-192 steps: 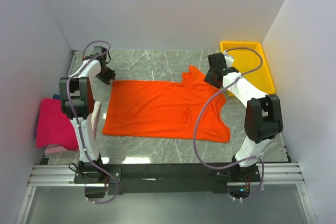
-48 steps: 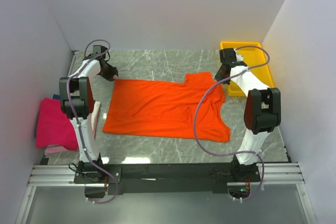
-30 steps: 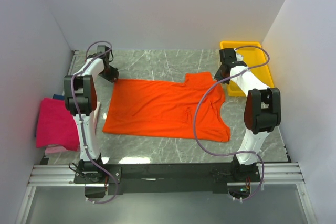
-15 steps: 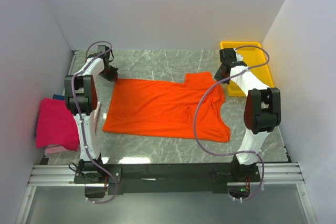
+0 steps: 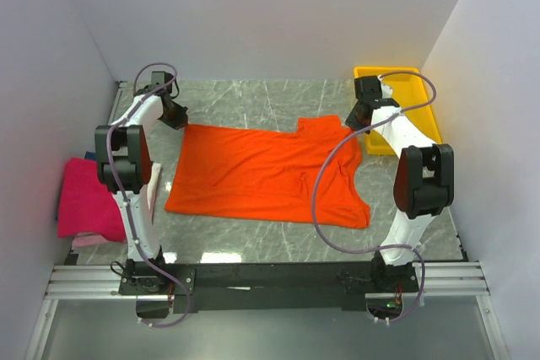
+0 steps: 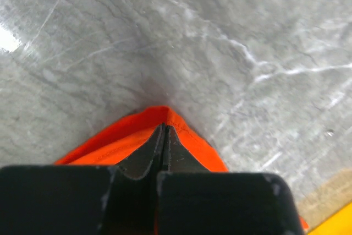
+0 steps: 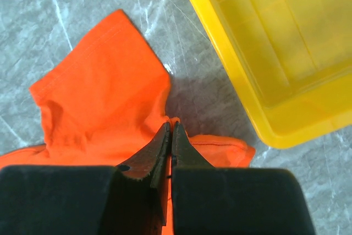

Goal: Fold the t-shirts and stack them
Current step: Fold the tshirt

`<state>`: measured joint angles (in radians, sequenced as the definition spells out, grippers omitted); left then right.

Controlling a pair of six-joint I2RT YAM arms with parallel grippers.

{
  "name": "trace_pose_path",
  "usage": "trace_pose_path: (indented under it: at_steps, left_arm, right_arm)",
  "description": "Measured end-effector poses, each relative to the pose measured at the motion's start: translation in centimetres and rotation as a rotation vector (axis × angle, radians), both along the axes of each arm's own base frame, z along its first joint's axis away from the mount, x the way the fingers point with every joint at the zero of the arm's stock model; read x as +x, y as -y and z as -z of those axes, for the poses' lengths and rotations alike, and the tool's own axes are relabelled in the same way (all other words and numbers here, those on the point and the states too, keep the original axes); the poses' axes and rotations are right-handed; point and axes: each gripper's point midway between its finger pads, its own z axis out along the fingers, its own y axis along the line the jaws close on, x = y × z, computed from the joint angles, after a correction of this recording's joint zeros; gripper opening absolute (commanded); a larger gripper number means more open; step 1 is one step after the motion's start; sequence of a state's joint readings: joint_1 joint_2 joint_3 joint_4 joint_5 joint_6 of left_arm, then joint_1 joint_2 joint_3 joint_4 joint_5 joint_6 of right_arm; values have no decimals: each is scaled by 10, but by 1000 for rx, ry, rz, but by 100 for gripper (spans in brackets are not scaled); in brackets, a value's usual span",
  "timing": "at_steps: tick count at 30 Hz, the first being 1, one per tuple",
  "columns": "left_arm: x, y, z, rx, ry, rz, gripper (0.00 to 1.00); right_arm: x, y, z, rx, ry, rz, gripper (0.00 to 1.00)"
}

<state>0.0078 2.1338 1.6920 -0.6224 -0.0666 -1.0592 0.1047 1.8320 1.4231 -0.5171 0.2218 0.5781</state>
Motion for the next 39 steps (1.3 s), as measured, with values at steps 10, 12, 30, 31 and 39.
trace_pose_path:
  at_steps: [10, 12, 30, 31, 39]
  left_arm:
    - [-17, -11, -6, -11, 10, -21, 1]
    - [-24, -16, -5, -13, 2, -30, 1]
    - [-84, -30, -20, -29, -6, -69, 1]
    - [-88, -30, -20, -31, -7, -70, 1]
    - [-106, -30, -24, -38, 4, -71, 1]
  right_arm:
    - [-29, 3, -15, 5, 35, 2, 0]
    - [-37, 4, -19, 7, 42, 4, 0]
    - [-103, 2, -22, 64, 70, 0, 0]
    - [-106, 1, -19, 67, 64, -1, 0]
    - [-124, 0, -6, 84, 36, -3, 0]
